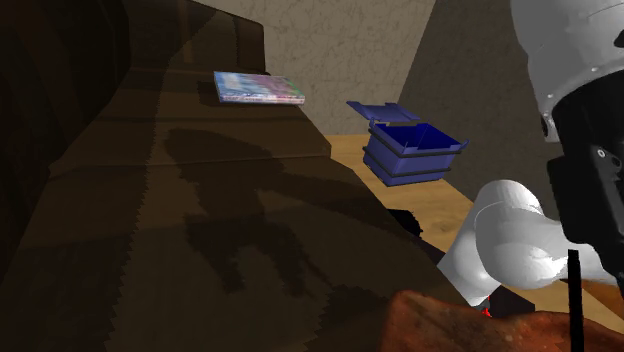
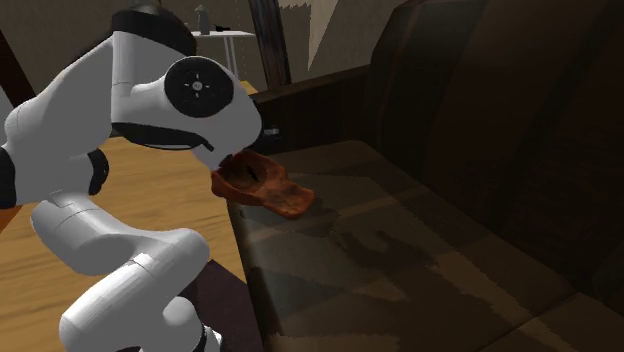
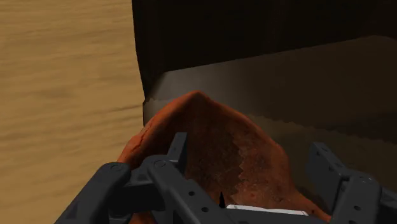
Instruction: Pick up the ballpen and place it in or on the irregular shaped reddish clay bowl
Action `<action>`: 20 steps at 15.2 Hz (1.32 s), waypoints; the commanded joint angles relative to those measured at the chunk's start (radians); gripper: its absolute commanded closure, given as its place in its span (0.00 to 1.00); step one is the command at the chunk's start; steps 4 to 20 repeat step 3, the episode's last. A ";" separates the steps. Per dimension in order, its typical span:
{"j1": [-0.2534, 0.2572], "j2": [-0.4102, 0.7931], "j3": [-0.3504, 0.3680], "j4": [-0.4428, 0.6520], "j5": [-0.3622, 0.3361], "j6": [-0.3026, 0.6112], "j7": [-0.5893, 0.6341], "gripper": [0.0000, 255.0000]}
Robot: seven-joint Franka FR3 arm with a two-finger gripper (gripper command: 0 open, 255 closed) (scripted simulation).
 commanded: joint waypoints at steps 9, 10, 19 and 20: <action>-0.017 0.073 0.144 0.251 -0.229 -0.024 0.064 0.00; -0.017 0.073 0.144 0.251 -0.229 -0.024 0.064 0.00; -0.017 0.073 0.144 0.251 -0.229 -0.024 0.064 0.00; -0.017 0.073 0.144 0.251 -0.229 -0.024 0.064 0.00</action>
